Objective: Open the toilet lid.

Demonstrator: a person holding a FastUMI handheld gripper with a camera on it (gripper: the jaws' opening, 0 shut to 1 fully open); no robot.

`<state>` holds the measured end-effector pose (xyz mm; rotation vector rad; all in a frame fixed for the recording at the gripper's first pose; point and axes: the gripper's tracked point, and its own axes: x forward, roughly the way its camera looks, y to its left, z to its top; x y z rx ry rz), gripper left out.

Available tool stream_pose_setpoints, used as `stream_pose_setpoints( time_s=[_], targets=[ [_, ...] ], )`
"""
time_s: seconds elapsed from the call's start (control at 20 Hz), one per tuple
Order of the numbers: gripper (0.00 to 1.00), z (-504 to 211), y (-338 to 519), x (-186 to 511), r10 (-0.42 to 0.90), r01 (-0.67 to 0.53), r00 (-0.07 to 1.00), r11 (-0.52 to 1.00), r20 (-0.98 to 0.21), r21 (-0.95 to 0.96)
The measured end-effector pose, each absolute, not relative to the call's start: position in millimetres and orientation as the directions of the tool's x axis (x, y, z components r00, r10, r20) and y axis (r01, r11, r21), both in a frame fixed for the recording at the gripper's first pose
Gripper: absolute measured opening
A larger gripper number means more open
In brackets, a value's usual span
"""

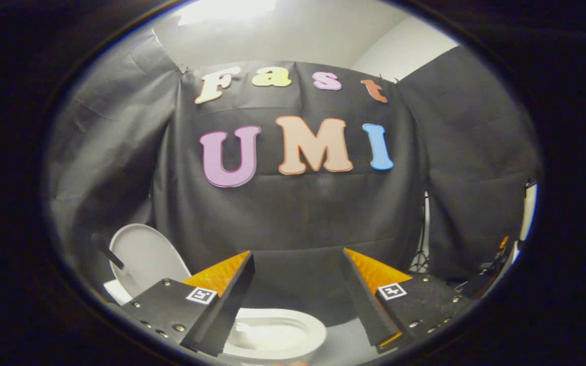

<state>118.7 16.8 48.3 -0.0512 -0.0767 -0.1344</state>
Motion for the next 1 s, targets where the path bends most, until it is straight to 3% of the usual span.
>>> stream_pose_setpoints(
  time_s=[0.2,0.6,1.0],
  targets=[
    [0.99,19,-32,87,-0.212,0.213,0.977,0.975,0.016,-0.063],
    [0.99,-43,-53,69,-0.267,0.263,0.957,0.963,-0.111,-0.055],
    [0.99,-52,-58,58,-0.295,0.293,0.945,0.955,-0.143,-0.038]
  ],
)
